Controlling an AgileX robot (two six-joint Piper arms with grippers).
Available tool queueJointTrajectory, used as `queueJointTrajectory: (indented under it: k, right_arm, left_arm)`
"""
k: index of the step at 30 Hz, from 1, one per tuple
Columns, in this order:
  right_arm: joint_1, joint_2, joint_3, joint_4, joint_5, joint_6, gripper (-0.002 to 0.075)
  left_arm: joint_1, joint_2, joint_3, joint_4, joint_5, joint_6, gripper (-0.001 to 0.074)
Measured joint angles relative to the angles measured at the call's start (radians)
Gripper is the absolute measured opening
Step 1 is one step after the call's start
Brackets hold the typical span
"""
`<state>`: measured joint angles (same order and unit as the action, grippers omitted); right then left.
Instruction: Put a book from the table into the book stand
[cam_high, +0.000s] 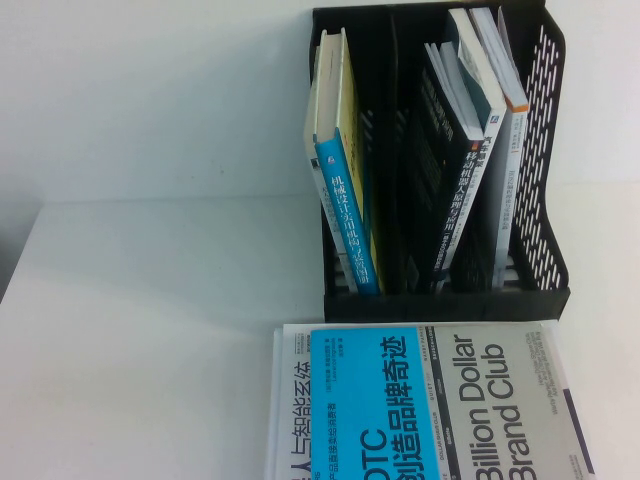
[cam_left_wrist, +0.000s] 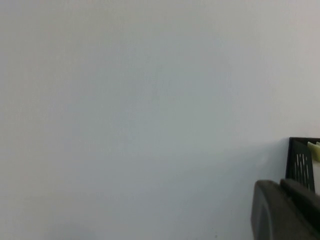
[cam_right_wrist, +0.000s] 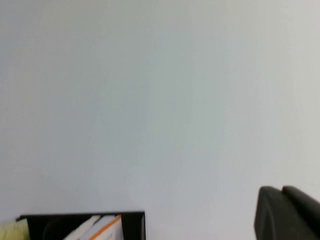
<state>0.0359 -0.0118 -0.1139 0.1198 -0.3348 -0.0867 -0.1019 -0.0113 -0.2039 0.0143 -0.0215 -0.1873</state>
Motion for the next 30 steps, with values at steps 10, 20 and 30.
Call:
queueJointTrajectory:
  k: [10, 20, 30]
  right_arm:
    - [0.000, 0.123, -0.265, -0.072, 0.781, 0.061, -0.0003]
    - [0.000, 0.513, -0.305, 0.121, 0.930, -0.018, -0.0003]
    - [0.000, 0.938, -0.349, 0.410, 0.961, -0.321, -0.0003]
  left_arm:
    - [0.000, 0.061, -0.214, -0.006, 0.252, 0.078, -0.0002]
    - [0.000, 0.342, -0.191, -0.301, 0.502, -0.081, -0.0002]
    - [0.000, 0.760, -0.185, -0.981, 0.601, 0.389, -0.0002]
